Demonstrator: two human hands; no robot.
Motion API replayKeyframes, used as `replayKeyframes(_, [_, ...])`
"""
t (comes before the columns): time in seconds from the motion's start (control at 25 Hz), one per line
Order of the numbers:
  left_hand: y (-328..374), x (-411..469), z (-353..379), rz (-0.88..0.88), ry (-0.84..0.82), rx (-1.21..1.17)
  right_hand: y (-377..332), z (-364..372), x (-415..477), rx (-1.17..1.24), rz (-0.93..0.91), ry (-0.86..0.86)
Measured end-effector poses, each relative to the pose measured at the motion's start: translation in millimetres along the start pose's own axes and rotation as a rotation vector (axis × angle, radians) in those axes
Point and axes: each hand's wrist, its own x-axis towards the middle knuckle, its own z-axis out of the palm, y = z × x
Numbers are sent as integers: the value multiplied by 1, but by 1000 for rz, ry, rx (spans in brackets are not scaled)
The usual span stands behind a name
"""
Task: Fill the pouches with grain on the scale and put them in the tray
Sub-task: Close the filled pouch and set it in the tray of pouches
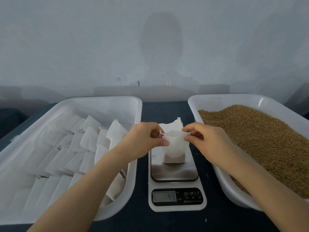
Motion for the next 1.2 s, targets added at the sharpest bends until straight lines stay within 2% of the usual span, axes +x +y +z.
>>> replayKeyframes(1.2, [-3,2,2,-4,-16,20,-1,1,0,-24,-22,19])
